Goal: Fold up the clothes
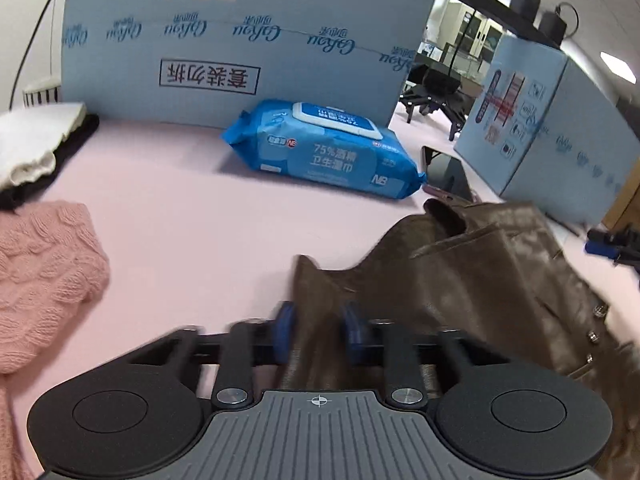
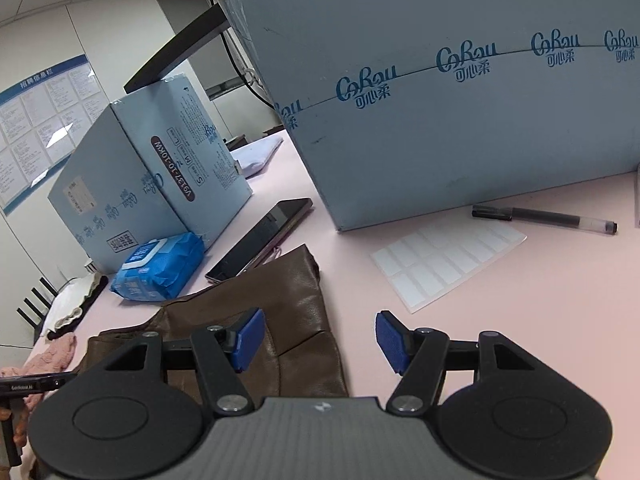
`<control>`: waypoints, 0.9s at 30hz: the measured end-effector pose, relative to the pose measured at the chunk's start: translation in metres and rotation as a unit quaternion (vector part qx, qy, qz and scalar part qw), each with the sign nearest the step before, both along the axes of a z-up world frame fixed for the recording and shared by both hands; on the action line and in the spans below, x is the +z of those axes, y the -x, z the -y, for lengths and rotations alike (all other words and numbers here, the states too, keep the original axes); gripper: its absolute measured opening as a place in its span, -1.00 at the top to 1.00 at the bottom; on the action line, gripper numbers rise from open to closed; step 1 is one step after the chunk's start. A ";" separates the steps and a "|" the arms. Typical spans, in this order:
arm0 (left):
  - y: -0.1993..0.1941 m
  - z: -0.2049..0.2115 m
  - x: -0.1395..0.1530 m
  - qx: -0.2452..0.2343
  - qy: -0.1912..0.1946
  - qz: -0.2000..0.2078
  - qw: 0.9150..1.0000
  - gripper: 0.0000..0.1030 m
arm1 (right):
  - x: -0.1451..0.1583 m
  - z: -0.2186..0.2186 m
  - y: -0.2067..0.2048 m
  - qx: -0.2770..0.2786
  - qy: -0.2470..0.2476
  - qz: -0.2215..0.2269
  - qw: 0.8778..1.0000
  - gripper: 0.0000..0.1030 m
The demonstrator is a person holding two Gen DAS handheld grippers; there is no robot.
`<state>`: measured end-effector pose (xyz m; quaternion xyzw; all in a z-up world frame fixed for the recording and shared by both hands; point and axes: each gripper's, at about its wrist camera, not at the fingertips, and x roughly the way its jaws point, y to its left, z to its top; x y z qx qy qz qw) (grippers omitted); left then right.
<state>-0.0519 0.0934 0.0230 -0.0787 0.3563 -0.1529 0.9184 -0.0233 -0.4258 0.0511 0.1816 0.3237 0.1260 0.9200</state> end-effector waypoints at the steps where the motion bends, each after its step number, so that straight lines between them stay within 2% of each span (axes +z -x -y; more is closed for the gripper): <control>1: 0.004 -0.002 0.000 0.001 0.009 0.007 1.000 0.87 | -0.001 -0.001 -0.001 0.000 0.006 0.002 1.000 -0.24; 4: 0.018 0.002 0.001 -0.006 0.024 0.028 0.999 0.90 | -0.001 -0.004 -0.004 0.000 0.020 0.007 1.000 -0.25; 6: 0.033 0.012 0.008 -0.010 0.013 0.067 0.998 0.90 | -0.003 -0.006 -0.010 0.000 0.018 0.008 1.000 -0.26; 9: 0.039 0.012 0.020 0.034 -0.012 0.122 0.992 0.90 | -0.005 -0.007 -0.020 -0.002 0.008 0.010 1.000 -0.29; 11: 0.031 0.000 0.023 0.062 0.001 0.121 0.991 0.91 | -0.006 -0.008 -0.028 0.000 0.001 0.012 1.000 -0.33; 14: 0.023 -0.008 0.025 0.069 0.018 0.113 0.991 0.91 | -0.008 -0.013 -0.040 0.017 -0.006 0.006 1.000 -0.40; 16: 0.019 -0.012 0.028 0.072 0.022 0.115 0.990 0.91 | -0.008 -0.020 -0.046 0.028 0.011 0.003 1.000 -0.42; 18: 0.014 -0.015 0.032 0.079 0.017 0.124 0.989 0.91 | -0.009 -0.032 -0.057 0.031 0.054 0.001 0.998 -0.45; 21: 0.007 -0.015 0.034 0.082 0.013 0.122 0.989 0.91 | -0.015 -0.041 -0.073 0.033 0.071 -0.014 0.997 -0.44; 23: 0.000 -0.012 0.033 0.079 0.004 0.120 0.990 0.91 | -0.024 -0.048 -0.080 0.053 0.058 -0.021 0.997 -0.17; 24: -0.002 -0.011 0.032 0.079 0.002 0.119 0.990 0.91 | -0.028 -0.051 -0.084 0.062 0.051 -0.024 0.996 0.28; 25: -0.004 -0.013 0.032 0.084 0.004 0.119 0.989 0.91 | -0.031 -0.053 -0.083 0.060 0.047 -0.022 0.997 0.49; 26: -0.007 -0.015 0.031 0.090 0.005 0.119 0.989 0.91 | -0.034 -0.054 -0.083 0.058 0.042 -0.020 0.997 0.55; 27: -0.009 -0.018 0.029 0.097 0.007 0.119 0.988 0.91 | -0.036 -0.055 -0.082 0.055 0.037 -0.018 0.998 0.71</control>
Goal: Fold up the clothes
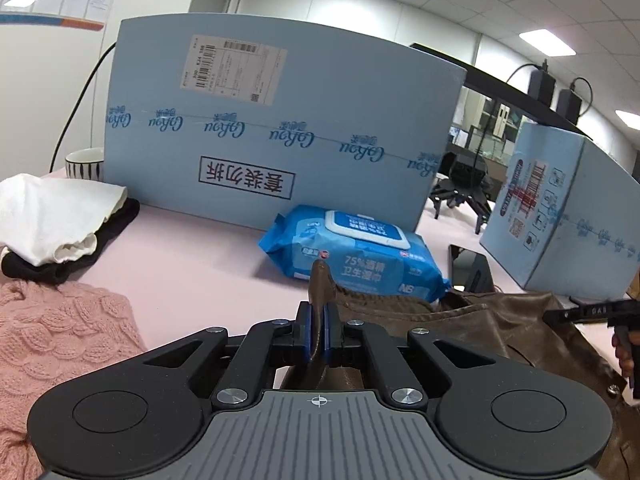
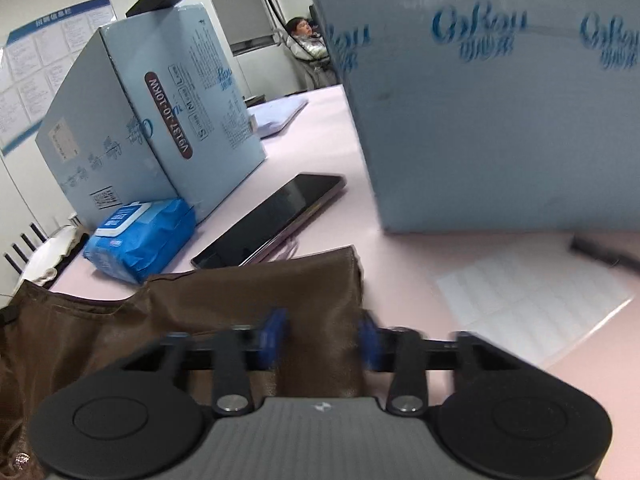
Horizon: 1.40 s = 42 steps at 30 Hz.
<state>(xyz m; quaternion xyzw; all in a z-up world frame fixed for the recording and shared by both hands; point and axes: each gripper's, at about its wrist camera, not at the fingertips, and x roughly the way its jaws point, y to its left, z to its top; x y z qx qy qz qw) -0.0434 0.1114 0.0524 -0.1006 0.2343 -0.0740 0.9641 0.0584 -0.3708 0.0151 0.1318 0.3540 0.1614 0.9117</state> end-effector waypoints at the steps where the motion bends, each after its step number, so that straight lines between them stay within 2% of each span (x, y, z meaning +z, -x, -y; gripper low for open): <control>1: -0.002 -0.003 -0.001 0.006 0.003 -0.001 1.000 0.91 | 0.000 0.003 0.004 -0.005 -0.018 0.005 1.000 0.77; 2: -0.004 -0.006 -0.003 0.010 0.008 -0.003 1.000 0.91 | 0.000 0.006 0.009 -0.009 -0.037 0.010 0.999 0.79; 3: -0.007 -0.009 -0.006 0.014 0.015 -0.006 1.000 0.91 | 0.002 0.015 0.020 -0.018 -0.081 0.018 0.996 0.82; 5: -0.009 -0.011 -0.007 0.007 0.027 -0.002 1.000 0.91 | 0.010 0.025 0.045 -0.025 -0.113 0.040 0.992 0.86; 9: -0.004 0.003 0.010 -0.036 0.029 0.044 0.998 0.91 | 0.043 0.046 0.102 -0.053 -0.150 0.102 0.982 0.87; 12: -0.011 0.018 0.024 -0.062 0.031 0.064 0.995 0.91 | 0.074 0.060 0.136 -0.083 -0.137 0.151 0.975 0.87; 16: -0.041 0.028 0.023 -0.062 0.041 0.063 0.995 0.90 | 0.102 0.064 0.135 -0.109 -0.093 0.175 0.974 0.87; 18: -0.058 0.027 0.016 -0.051 0.047 0.044 0.997 0.90 | 0.093 0.062 0.115 -0.106 -0.104 0.150 0.978 0.84; 20: -0.077 0.019 0.006 -0.034 0.055 0.009 0.998 0.82 | 0.075 0.052 0.087 -0.086 -0.105 0.110 0.985 0.68; 22: -0.093 0.009 -0.002 -0.018 0.067 -0.029 0.997 0.73 | 0.054 0.035 0.060 -0.086 -0.052 0.070 0.993 0.42; 23: -0.098 0.003 -0.006 -0.008 0.073 -0.041 0.996 0.72 | 0.049 0.030 0.053 -0.097 -0.003 0.063 0.993 0.37; 25: -0.098 -0.004 -0.007 0.013 0.066 -0.038 0.997 0.72 | 0.042 0.023 0.047 -0.117 0.083 0.056 0.988 0.36; 28: -0.081 -0.012 0.003 0.029 0.034 -0.003 0.999 0.72 | 0.046 0.037 0.067 -0.123 0.084 0.050 0.988 0.35; 30: -0.063 -0.013 0.010 -0.002 0.036 0.012 0.999 0.72 | 0.051 0.048 0.090 -0.113 0.054 0.028 0.992 0.28; 31: -0.054 -0.013 0.010 -0.030 0.044 0.012 0.999 0.72 | 0.051 0.050 0.102 -0.104 0.043 0.018 0.994 0.17; 34: -0.017 -0.004 0.009 -0.098 0.045 0.007 0.994 0.67 | 0.052 0.057 0.138 -0.076 0.017 -0.013 0.997 0.07; 35: -0.001 0.000 0.007 -0.120 0.040 0.006 0.992 0.63 | 0.052 0.059 0.161 -0.061 0.013 -0.026 0.998 0.07; 37: 0.035 0.006 0.005 -0.182 0.027 0.001 0.983 0.36 | 0.055 0.058 0.187 -0.052 0.010 -0.031 0.998 0.04; 39: 0.060 0.011 0.006 -0.220 0.004 0.005 0.975 0.22 | 0.055 0.059 0.218 -0.051 0.013 -0.041 0.998 0.02; 42: 0.079 0.024 0.004 -0.213 -0.082 0.018 0.973 0.19 | 0.049 0.058 0.253 -0.072 0.038 -0.062 0.995 0.00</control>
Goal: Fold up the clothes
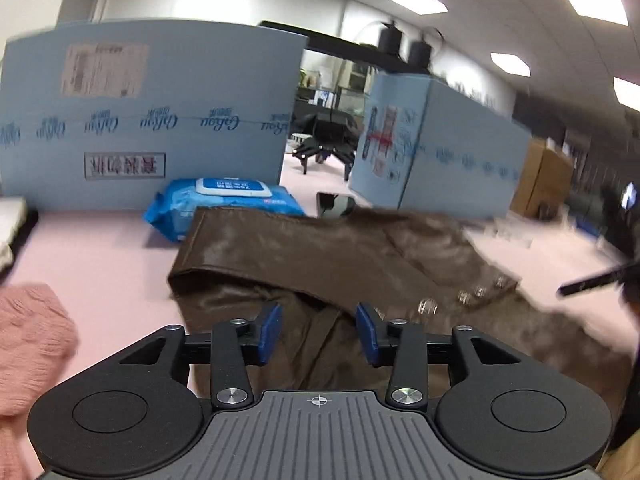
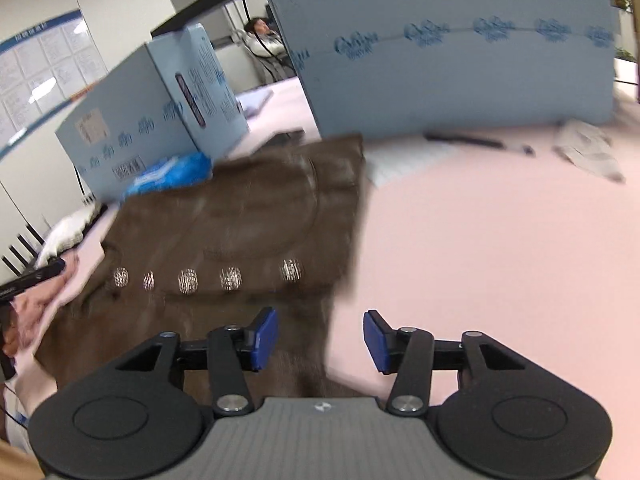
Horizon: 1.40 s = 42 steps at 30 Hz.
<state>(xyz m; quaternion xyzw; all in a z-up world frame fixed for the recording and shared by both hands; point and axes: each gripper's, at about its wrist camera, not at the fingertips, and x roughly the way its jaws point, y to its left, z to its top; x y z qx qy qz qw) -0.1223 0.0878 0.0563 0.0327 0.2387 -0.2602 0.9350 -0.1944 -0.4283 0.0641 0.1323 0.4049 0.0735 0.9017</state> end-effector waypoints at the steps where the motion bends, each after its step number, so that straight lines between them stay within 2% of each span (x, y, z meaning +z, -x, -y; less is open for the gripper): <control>1: 0.005 0.003 -0.002 0.007 -0.031 0.009 0.999 0.17 | -0.002 0.002 0.006 -0.007 -0.001 -0.004 1.000 0.00; 3: 0.011 0.004 -0.004 0.010 -0.049 0.007 0.999 0.06 | -0.010 0.005 0.019 -0.020 -0.021 -0.016 0.999 0.00; 4: 0.014 0.002 -0.005 0.014 -0.048 0.001 0.999 -0.18 | -0.013 0.005 0.024 -0.023 -0.026 -0.012 0.999 -0.02; 6: 0.019 -0.002 -0.006 0.027 -0.037 -0.014 0.999 -0.45 | -0.016 0.003 0.037 -0.029 -0.035 0.000 0.999 -0.07; 11: 0.037 0.000 -0.016 0.080 -0.029 -0.059 0.995 -0.44 | -0.015 -0.007 0.049 -0.025 -0.030 0.008 0.999 -0.20; 12: 0.037 0.003 -0.020 0.081 -0.028 -0.066 0.994 -0.41 | -0.016 -0.011 0.049 -0.017 -0.030 0.009 0.999 -0.22; 13: 0.038 0.007 -0.024 0.084 -0.030 -0.071 0.993 -0.24 | -0.017 -0.014 0.048 -0.014 -0.024 0.011 1.000 -0.22; 14: 0.041 0.013 -0.028 0.092 -0.043 -0.066 0.993 -0.16 | -0.018 -0.022 0.048 -0.011 0.003 0.021 1.000 -0.22; 16: 0.047 0.022 -0.032 0.102 -0.076 -0.044 0.991 0.19 | -0.019 -0.029 0.048 -0.006 0.029 0.032 0.999 -0.09; 18: 0.055 0.030 -0.031 0.120 -0.105 -0.013 0.987 0.44 | -0.020 -0.032 0.048 -0.007 0.047 0.041 0.998 0.51; 19: 0.056 0.029 -0.031 0.128 -0.100 -0.010 0.987 0.52 | -0.020 -0.030 0.050 -0.011 0.047 0.049 0.998 0.73; 21: 0.057 0.023 -0.029 0.140 -0.076 -0.011 0.987 0.55 | -0.020 -0.022 0.052 -0.016 0.019 0.064 0.998 0.80; 25: 0.055 -0.006 -0.029 0.166 0.054 -0.043 0.984 0.59 | -0.018 -0.012 0.052 -0.014 -0.028 0.094 0.995 0.91; 27: 0.055 -0.026 -0.033 0.179 0.134 -0.069 0.972 0.59 | -0.015 -0.009 0.047 -0.005 -0.050 0.107 0.993 0.92; 29: 0.054 -0.036 -0.039 0.187 0.169 -0.084 0.964 0.58 | -0.012 -0.009 0.041 -0.001 -0.059 0.109 0.992 0.92; 30: 0.054 -0.037 -0.041 0.189 0.172 -0.086 0.963 0.58 | -0.012 -0.010 0.039 -0.003 -0.050 0.102 0.994 0.89; 31: 0.055 -0.037 -0.042 0.190 0.171 -0.083 0.963 0.58 | -0.011 -0.010 0.037 -0.004 -0.041 0.095 0.995 0.71; 32: 0.057 -0.035 -0.042 0.190 0.167 -0.077 0.964 0.58 | -0.011 -0.011 0.035 -0.005 -0.031 0.087 0.996 0.65; 33: 0.058 -0.033 -0.041 0.191 0.162 -0.072 0.965 0.58 | -0.010 -0.014 0.036 -0.005 -0.019 0.081 0.996 0.29; 34: 0.059 -0.032 -0.041 0.192 0.160 -0.067 0.966 0.58 | -0.010 -0.017 0.038 -0.005 -0.010 0.081 0.997 -0.23; 35: 0.059 -0.032 -0.040 0.193 0.164 -0.064 0.965 0.58 | -0.009 -0.021 0.040 -0.003 0.006 0.085 0.996 -0.39; 36: 0.059 -0.033 -0.040 0.194 0.173 -0.064 0.964 0.58 | -0.008 -0.027 0.043 -0.002 0.034 0.098 0.995 -0.44; 38: 0.061 -0.034 -0.042 0.194 0.188 -0.062 0.961 0.58 | -0.012 -0.035 0.042 0.014 0.057 0.097 0.994 -0.26; 39: 0.062 -0.035 -0.043 0.194 0.195 -0.060 0.960 0.58 | -0.017 -0.036 0.037 0.028 0.044 0.079 0.995 0.29; 40: 0.063 -0.035 -0.044 0.195 0.193 -0.056 0.960 0.58 | -0.022 -0.035 0.032 0.027 0.031 0.063 0.997 0.43; 41: 0.066 -0.033 -0.045 0.195 0.187 -0.051 0.961 0.58 | -0.026 -0.035 0.027 0.027 0.019 0.048 0.998 0.49; 42: 0.068 -0.032 -0.045 0.195 0.180 -0.045 0.963 0.58 | -0.026 -0.033 0.025 0.026 0.019 0.053 0.998 0.56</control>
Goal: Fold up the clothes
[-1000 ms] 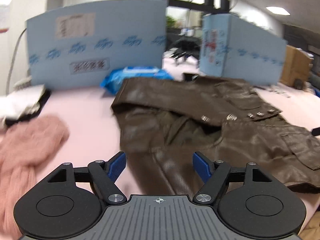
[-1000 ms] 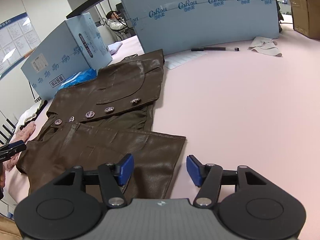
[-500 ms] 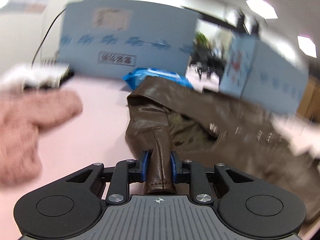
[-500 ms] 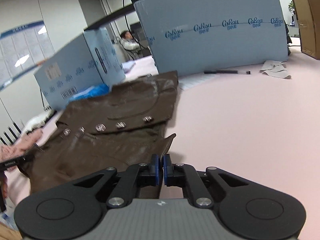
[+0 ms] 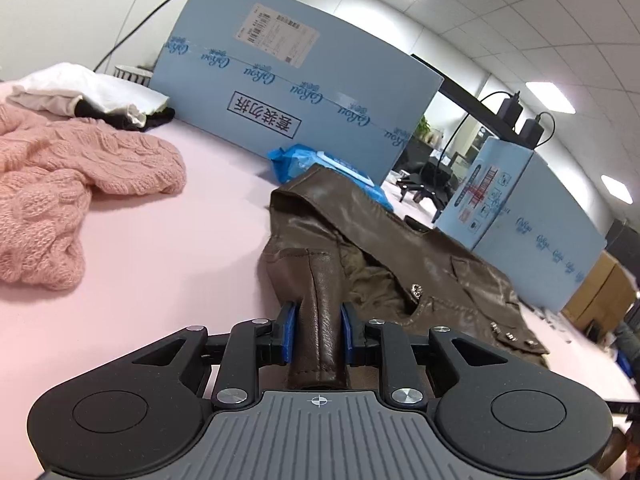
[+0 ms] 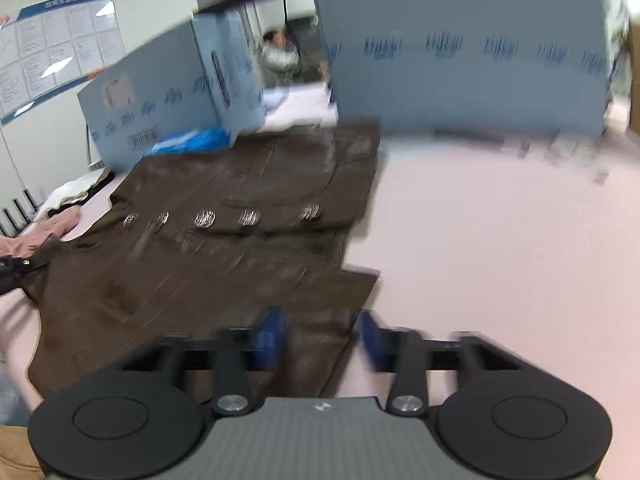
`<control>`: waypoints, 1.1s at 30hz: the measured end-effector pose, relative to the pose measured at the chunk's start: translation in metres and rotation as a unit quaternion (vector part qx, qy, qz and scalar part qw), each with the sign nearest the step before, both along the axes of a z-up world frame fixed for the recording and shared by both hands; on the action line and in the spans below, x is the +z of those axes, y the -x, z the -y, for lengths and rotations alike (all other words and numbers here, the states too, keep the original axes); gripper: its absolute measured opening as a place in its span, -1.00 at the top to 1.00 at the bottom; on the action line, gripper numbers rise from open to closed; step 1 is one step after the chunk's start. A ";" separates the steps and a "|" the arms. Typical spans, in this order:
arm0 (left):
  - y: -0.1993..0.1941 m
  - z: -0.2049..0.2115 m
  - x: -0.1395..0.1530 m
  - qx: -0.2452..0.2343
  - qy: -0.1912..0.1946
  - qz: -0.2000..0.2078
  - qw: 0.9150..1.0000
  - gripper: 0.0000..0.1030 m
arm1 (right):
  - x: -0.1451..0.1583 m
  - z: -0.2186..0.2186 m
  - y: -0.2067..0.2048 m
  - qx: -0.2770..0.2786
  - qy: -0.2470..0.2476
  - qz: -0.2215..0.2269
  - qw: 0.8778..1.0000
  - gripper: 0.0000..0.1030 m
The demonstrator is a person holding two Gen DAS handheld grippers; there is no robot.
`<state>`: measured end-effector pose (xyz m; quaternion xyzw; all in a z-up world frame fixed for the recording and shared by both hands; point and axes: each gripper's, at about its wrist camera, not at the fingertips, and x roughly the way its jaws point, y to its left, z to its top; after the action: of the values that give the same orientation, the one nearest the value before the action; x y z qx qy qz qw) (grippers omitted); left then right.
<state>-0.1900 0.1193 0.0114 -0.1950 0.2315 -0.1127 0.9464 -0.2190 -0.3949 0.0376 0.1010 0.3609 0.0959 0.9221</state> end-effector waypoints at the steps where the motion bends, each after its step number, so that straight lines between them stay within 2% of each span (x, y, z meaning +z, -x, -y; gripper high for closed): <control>1: 0.002 0.002 0.001 0.002 -0.009 0.005 1.000 0.58 | 0.000 0.003 -0.001 -0.006 -0.006 0.000 1.000 0.71; 2: 0.003 0.002 0.001 0.005 -0.012 0.011 1.000 0.58 | 0.001 0.006 -0.001 -0.011 -0.013 0.000 1.000 0.86; 4: 0.006 0.001 0.001 0.010 -0.004 0.019 1.000 0.58 | 0.001 0.009 0.000 -0.017 -0.024 0.003 1.000 0.93; 6: 0.006 -0.001 0.002 0.015 0.015 0.023 1.000 0.58 | 0.005 0.019 0.006 -0.026 -0.079 0.030 0.996 0.95; 8: 0.007 -0.004 0.002 0.017 0.029 0.028 0.999 0.58 | 0.011 0.023 0.009 -0.023 -0.106 0.049 0.993 0.95; 11: 0.010 -0.007 0.002 0.021 0.045 0.039 0.998 0.58 | 0.028 0.023 0.008 -0.011 -0.120 0.088 0.989 0.95; 16: 0.022 -0.011 0.003 0.040 0.069 0.069 0.994 0.58 | 0.049 0.015 -0.025 0.006 -0.126 0.133 0.983 0.95; 18: 0.029 -0.014 0.003 0.046 0.081 0.087 0.992 0.58 | 0.054 0.017 -0.032 0.014 -0.150 0.149 0.977 0.95; 21: 0.040 -0.016 0.005 0.055 0.067 0.109 0.990 0.58 | 0.061 0.025 -0.027 0.022 -0.193 0.171 0.966 0.95; 23: 0.039 -0.018 0.004 0.061 0.065 0.105 0.990 0.58 | 0.065 0.031 -0.018 0.021 -0.213 0.186 0.959 0.95; 25: 0.031 -0.019 0.000 0.059 0.073 0.084 0.992 0.59 | 0.069 0.036 -0.015 0.013 -0.223 0.203 0.953 0.95; 27: 0.023 -0.020 -0.003 0.055 0.078 0.066 0.993 0.59 | 0.069 0.033 -0.022 0.016 -0.216 0.198 0.956 0.95; 28: 0.020 -0.017 -0.001 0.051 0.067 0.067 0.994 0.59 | 0.069 0.029 -0.027 0.020 -0.204 0.193 0.960 0.95; 31: 0.017 -0.004 0.016 0.030 0.018 0.105 0.994 0.58 | 0.071 0.021 -0.038 0.029 -0.182 0.187 0.965 0.95; 33: 0.010 0.004 0.026 -0.004 0.028 0.115 0.993 0.58 | 0.067 0.017 -0.053 0.030 -0.173 0.171 0.969 0.95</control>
<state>-0.1997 0.1157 0.0378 -0.2059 0.1190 -0.1446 0.9605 -0.1658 -0.4117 0.1050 0.2299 0.1785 0.2003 0.9355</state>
